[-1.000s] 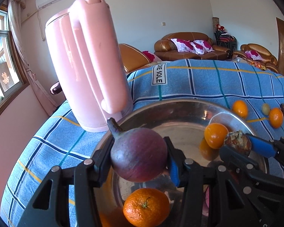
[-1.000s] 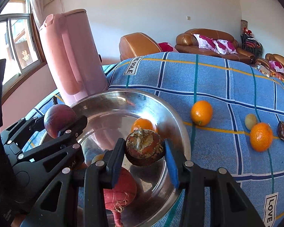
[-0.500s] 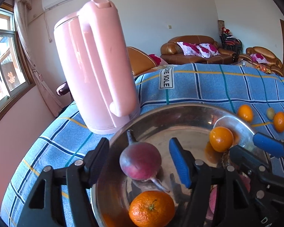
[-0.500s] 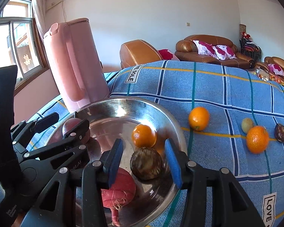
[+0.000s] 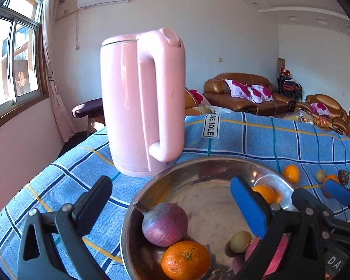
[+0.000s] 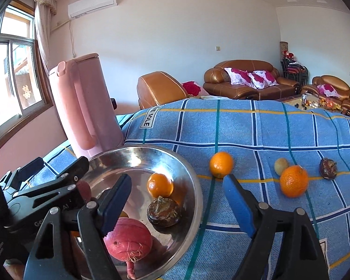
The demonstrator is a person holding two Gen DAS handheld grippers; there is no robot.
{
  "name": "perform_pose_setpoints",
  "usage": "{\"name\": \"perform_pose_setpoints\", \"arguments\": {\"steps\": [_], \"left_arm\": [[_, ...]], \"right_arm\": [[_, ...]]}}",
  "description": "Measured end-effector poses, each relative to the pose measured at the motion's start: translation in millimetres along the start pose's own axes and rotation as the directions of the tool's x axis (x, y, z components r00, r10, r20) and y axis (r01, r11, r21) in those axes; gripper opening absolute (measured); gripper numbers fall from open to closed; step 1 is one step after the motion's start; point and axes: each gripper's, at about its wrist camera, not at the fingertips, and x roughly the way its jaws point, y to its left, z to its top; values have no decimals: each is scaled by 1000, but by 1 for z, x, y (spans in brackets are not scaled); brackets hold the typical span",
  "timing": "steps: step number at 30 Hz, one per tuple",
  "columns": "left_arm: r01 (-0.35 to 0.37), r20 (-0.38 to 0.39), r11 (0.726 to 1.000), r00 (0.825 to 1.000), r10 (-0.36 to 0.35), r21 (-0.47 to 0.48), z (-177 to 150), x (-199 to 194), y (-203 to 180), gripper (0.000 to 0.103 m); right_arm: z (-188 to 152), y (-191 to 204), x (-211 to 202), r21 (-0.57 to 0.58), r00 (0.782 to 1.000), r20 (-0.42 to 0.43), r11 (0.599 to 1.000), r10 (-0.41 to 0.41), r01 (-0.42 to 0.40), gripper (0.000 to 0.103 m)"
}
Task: Organize fruits
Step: 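Open the left tool over the bowl while the right tool releases the dried fruit, then move both tools back over the remaining fruits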
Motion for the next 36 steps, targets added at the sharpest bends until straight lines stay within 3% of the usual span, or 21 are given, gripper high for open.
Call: {"name": "perform_pose_setpoints", "arguments": {"steps": [16, 28, 36], "left_arm": [[-14, 83, 998, 997, 9, 62, -7, -16, -23, 103], [-24, 93, 997, 996, 16, 80, -13, -29, -43, 103], [15, 78, 995, 997, -22, 95, -19, -41, -73, 103]], "right_arm": [[-2, -26, -16, -20, 991, 45, 992, -123, 124, 82], [-4, -58, -29, 1, 985, 28, 985, -172, 172, 82], [-6, -103, -48, 0, 974, 28, 974, -226, 226, 82]]}}
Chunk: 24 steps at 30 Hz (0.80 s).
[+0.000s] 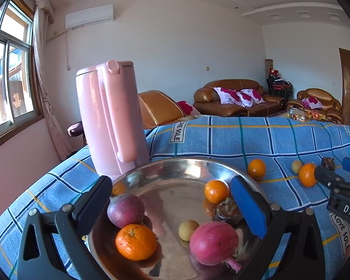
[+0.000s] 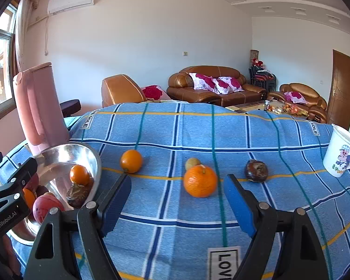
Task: Organize fruits
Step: 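Move both tools back over the remaining fruits, then grasp an orange with the left tool while the right tool grasps the other dried fruit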
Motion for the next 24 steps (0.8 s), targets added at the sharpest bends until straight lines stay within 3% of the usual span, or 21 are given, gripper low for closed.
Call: {"name": "perform_pose_setpoints", "arguments": {"steps": [3, 6, 9, 15, 20, 24], "left_arm": [[-17, 12, 999, 1000, 16, 41, 1, -4, -13, 103], [30, 5, 999, 1000, -30, 38, 1, -5, -24, 103], [27, -14, 998, 1000, -27, 52, 2, -3, -38, 103], [120, -41, 990, 992, -117, 77, 5, -5, -76, 103], [222, -105, 970, 972, -211, 101, 12, 1, -117, 103], [255, -191, 960, 954, -231, 114, 16, 17, -153, 103]], "right_arm": [[-1, -26, -3, 12, 1000, -2, 1000, -29, 29, 82], [-1, -53, -4, 31, 999, -10, 998, -51, 52, 82], [-2, -78, -7, 48, 997, -18, 996, -80, 81, 82], [-4, -120, -6, 85, 992, -56, 990, -110, 115, 82], [-5, -142, -1, 90, 989, -87, 988, -121, 129, 82], [-6, -156, 0, 129, 987, -103, 982, -125, 138, 82]]}}
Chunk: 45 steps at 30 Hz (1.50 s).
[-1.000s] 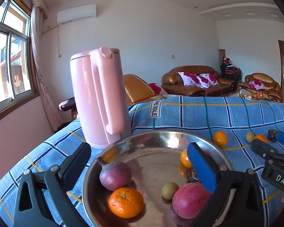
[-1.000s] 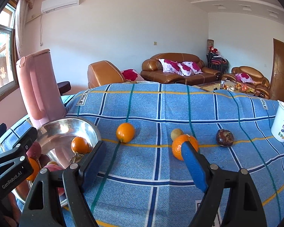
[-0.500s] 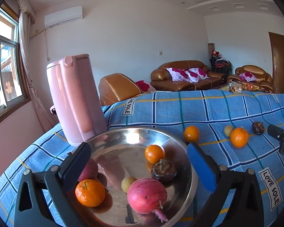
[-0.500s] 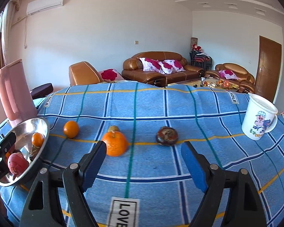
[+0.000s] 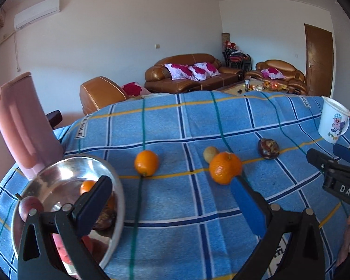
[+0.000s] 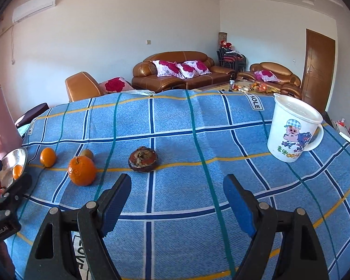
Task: Organize fruits
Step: 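Grasp an orange with the left tool while the right tool grasps the other dried fruit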
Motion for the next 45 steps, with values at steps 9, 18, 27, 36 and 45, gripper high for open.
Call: {"name": "perform_pose_setpoints", "arguments": {"steps": [9, 18, 27, 36, 45], "left_arm": [[42, -154, 999, 987, -46, -30, 17, 55, -37, 92], [88, -297, 994, 950, -102, -60, 20, 95, -52, 63], [171, -205, 969, 957, -207, -177, 19, 75, -29, 48], [146, -112, 978, 980, -164, -150, 14, 28, 0, 48], [91, -87, 989, 991, -102, -119, 7, 24, 16, 48]], "right_arm": [[4, -15, 3, 59, 1000, 6, 998, 21, -21, 82], [7, -19, 18, 80, 998, -49, 996, 50, -46, 82], [8, -11, 27, 70, 994, -78, 995, 81, -76, 82], [35, 34, 78, -63, 977, -176, 990, 117, -130, 82], [35, 54, 115, -112, 958, -278, 989, 65, -99, 58]]}}
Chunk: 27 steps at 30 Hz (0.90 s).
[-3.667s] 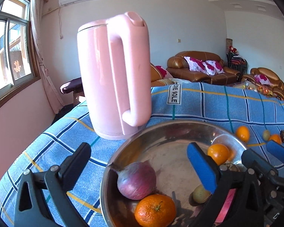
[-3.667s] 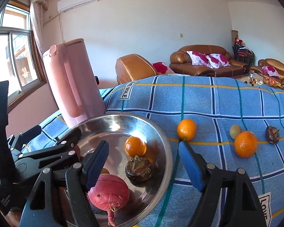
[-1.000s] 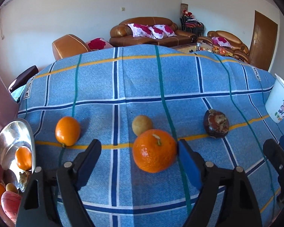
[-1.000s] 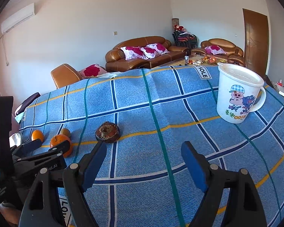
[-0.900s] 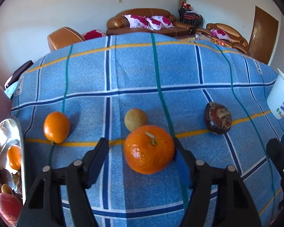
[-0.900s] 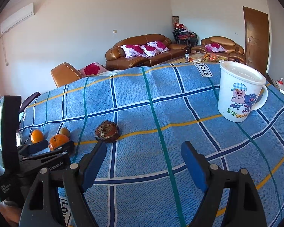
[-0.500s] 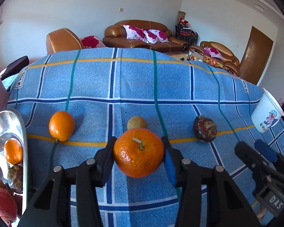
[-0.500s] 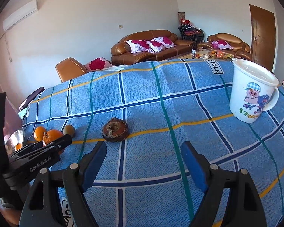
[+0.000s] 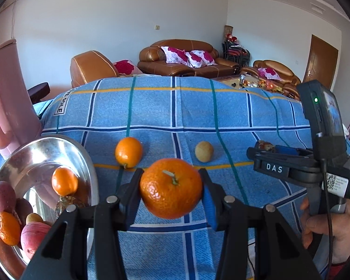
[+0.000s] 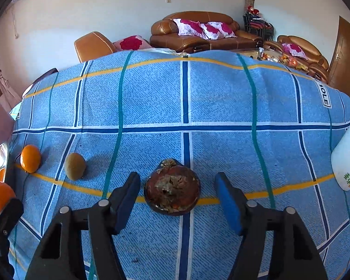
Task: Organize fruits
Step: 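Grasp an orange with the left tool while the right tool grasps the other dried fruit, then carry the orange with the left tool while the right tool carries the dried fruit to the bowl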
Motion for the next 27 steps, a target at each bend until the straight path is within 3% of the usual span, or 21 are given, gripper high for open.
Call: {"name": "perform_pose_setpoints", "arguments": {"steps": [1, 2, 6, 10, 17, 27], "left_arm": [[1, 0, 1000, 1000, -1, 4, 0, 1, -1, 48], [-1, 1, 1000, 1000, 1, 9, -1, 1, -2, 48], [-18, 16, 999, 1000, 18, 27, -2, 1, -5, 48], [-40, 35, 999, 999, 39, 28, -2, -2, -4, 48], [-67, 71, 996, 995, 63, 51, -5, -10, -7, 48], [-72, 92, 996, 993, 67, 45, -13, -23, 0, 48]], "right_arm": [[-1, 3, -1, -14, 1000, 2, 1000, -9, 9, 49], [-1, 5, -2, -24, 1000, 3, 1000, -15, 15, 47], [-6, 6, -10, -13, 999, 20, 999, -51, 51, 47], [-17, 10, -36, 17, 993, 107, 999, -49, 48, 47], [-45, 26, -85, 50, 960, 275, 997, -63, 51, 47], [-65, 34, -113, 62, 938, 344, 998, -46, 26, 47]]}}
